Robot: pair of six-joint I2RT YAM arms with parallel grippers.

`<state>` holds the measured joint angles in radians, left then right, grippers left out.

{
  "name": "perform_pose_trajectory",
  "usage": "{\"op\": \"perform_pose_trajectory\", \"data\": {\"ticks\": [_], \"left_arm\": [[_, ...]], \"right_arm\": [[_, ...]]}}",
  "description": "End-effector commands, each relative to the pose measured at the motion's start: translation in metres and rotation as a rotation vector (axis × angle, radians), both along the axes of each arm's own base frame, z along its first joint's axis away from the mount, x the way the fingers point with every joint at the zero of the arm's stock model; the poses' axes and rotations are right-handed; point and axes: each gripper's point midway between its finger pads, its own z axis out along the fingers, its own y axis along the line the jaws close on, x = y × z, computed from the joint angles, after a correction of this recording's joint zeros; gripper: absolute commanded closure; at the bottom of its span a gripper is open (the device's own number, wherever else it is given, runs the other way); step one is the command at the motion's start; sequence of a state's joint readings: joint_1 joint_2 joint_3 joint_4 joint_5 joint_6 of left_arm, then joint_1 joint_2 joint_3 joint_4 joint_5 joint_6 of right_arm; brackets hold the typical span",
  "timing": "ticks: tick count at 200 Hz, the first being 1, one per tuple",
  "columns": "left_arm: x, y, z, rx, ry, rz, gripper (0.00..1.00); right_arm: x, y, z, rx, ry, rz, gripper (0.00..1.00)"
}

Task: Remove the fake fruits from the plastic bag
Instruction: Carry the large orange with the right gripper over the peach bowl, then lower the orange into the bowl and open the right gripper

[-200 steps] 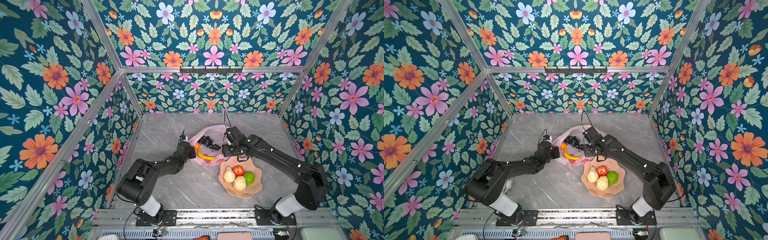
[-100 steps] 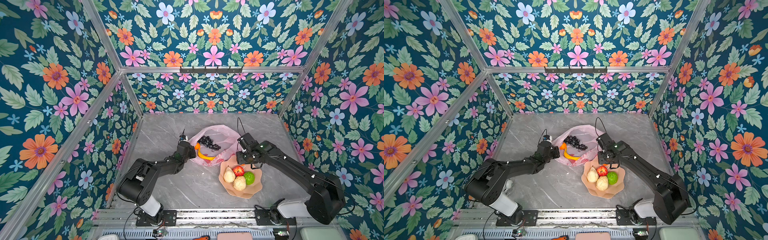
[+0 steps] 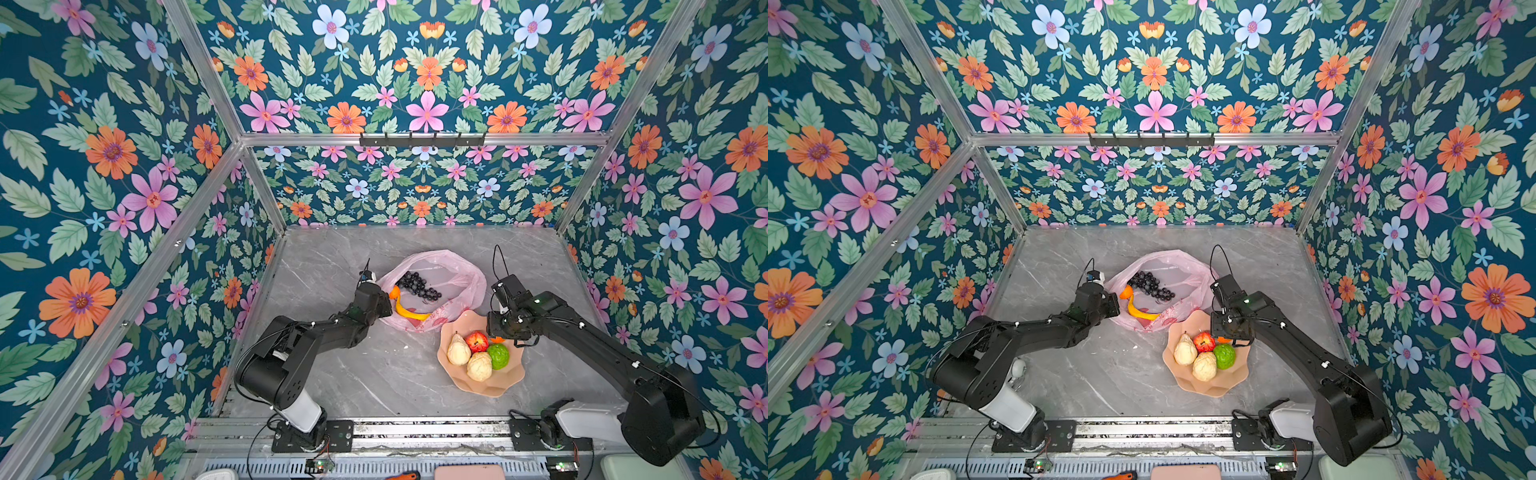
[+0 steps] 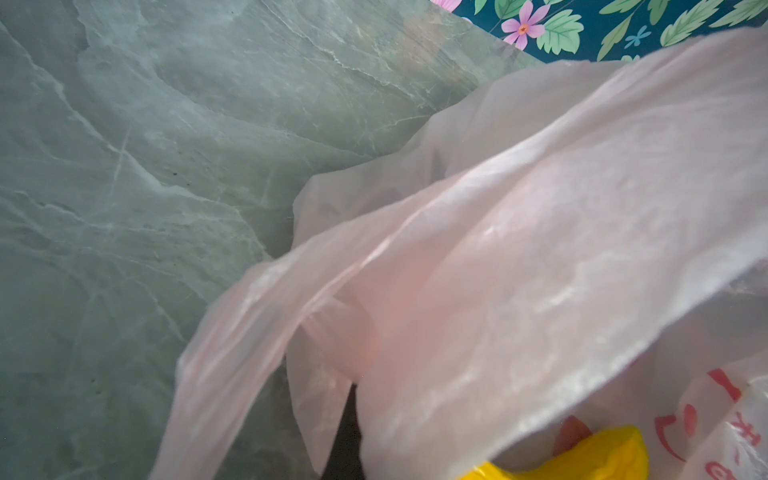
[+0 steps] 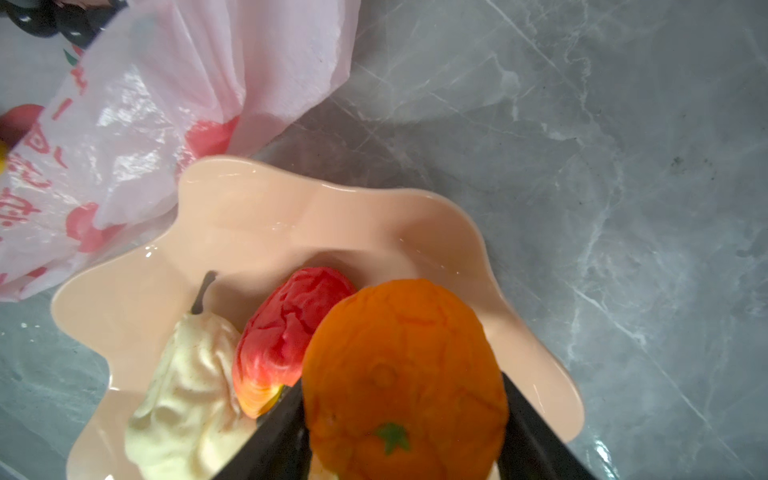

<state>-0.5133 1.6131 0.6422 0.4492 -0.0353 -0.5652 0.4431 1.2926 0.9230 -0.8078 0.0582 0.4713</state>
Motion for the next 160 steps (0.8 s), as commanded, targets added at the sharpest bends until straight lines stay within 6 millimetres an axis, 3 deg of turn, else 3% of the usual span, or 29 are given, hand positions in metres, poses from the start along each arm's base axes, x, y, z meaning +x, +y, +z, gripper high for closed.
{"op": "perform_pose_trajectory", "data": {"ticks": [1,85,160], "left_arm": [[0.003,0.000,0.004,0.012,-0.015,-0.002,1.00],[0.003,0.000,0.004,0.012,-0.016,-0.004,1.00],[0.003,-0.001,0.003,0.014,-0.015,-0.007,1.00]], "right_arm": [[0.005,0.002,-0.002,0.013,-0.010,-0.022,0.37],[0.002,-0.005,-0.016,-0.023,0.008,-0.046,0.37],[0.003,0.001,-0.021,0.012,0.013,-0.049,0.35]]}}
